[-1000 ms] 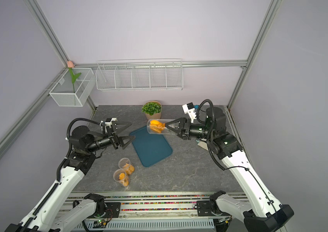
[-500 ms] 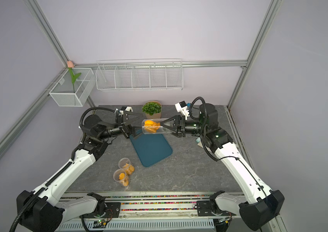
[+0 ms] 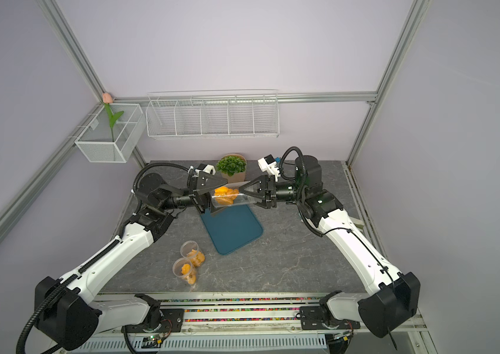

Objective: Pour the cookies out of the jar
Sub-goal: Pick up the jar from the center of the board.

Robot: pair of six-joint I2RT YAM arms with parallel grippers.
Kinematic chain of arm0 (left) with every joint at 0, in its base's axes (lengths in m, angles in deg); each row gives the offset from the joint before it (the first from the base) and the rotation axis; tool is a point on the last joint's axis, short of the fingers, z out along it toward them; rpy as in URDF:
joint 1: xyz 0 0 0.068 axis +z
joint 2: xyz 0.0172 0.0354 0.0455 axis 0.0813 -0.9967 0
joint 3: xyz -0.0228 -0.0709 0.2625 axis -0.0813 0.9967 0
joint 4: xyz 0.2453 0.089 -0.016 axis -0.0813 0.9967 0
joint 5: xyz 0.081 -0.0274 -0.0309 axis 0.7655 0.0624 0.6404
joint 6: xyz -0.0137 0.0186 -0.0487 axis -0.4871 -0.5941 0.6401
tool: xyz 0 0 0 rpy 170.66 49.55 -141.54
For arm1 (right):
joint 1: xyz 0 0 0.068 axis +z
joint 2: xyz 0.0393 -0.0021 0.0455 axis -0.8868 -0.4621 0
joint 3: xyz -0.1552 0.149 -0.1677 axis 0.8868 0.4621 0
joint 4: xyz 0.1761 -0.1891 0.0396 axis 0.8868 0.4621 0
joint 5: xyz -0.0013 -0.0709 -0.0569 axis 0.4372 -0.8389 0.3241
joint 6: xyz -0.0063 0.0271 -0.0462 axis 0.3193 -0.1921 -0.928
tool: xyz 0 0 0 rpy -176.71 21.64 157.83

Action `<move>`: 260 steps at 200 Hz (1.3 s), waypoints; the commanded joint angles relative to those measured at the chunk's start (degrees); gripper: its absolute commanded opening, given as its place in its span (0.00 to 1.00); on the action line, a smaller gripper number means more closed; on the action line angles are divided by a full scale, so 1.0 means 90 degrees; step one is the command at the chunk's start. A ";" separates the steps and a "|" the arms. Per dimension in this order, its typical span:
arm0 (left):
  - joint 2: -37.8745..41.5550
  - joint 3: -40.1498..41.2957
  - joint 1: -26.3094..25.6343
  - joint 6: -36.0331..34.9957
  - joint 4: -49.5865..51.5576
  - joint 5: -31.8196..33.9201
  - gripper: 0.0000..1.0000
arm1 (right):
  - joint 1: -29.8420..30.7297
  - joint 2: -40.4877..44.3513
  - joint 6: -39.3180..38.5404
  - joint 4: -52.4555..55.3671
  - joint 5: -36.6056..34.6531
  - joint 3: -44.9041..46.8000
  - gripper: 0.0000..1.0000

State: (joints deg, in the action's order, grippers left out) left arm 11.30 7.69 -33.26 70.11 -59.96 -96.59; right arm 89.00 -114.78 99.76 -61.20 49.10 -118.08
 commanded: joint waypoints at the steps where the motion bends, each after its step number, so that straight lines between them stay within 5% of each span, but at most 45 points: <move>1: -0.0068 -0.0203 -0.0110 0.0170 -0.0278 -0.0200 0.99 | 0.0050 -0.0006 0.0343 -0.0330 0.0354 -0.0037 0.56; 260: 0.0162 0.0146 -0.0202 -0.0152 0.0169 -0.0075 0.78 | 0.0069 0.0062 -0.0447 0.0920 0.0133 -0.0086 0.56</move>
State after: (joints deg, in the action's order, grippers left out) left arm 11.17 8.68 -35.06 68.19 -56.40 -97.47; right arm 89.20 -114.76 95.87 -53.87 50.92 -118.91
